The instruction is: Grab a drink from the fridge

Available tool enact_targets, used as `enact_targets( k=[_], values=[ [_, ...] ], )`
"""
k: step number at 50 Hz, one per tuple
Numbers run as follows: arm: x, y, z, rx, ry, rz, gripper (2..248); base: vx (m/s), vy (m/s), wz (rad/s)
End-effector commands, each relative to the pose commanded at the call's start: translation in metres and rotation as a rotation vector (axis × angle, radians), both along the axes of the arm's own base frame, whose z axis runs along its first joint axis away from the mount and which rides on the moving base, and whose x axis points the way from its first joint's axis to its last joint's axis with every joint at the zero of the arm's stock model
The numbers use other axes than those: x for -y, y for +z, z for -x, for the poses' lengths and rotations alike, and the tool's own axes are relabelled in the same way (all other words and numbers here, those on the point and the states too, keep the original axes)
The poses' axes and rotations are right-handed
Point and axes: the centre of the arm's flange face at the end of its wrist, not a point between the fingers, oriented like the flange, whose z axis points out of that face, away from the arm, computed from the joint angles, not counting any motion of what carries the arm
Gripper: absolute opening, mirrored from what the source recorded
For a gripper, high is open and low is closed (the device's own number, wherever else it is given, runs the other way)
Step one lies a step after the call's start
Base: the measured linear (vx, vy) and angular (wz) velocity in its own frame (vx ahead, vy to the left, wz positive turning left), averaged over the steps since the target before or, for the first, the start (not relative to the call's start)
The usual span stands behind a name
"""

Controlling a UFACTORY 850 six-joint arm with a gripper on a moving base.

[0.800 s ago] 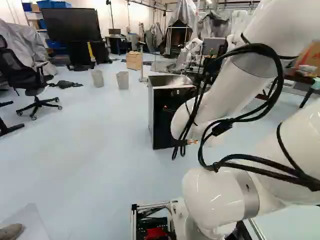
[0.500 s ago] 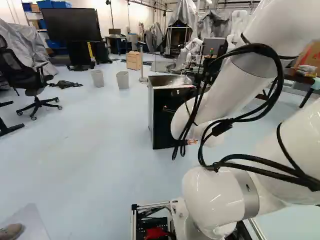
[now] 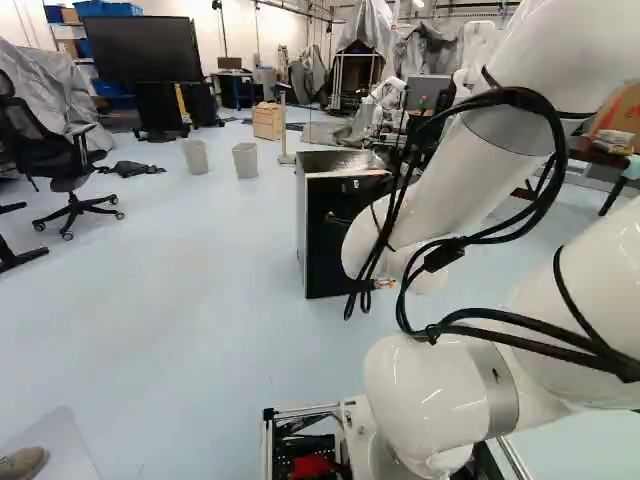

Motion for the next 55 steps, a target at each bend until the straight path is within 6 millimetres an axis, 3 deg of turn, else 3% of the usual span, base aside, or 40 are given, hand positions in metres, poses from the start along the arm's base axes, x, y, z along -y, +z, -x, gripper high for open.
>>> enact_targets(
  k=[55],
  values=[
    [0.0000, 0.0000, 0.0000, 0.000, 0.000, 0.000, 247, -0.001, 0.000, 0.005]
  ],
)
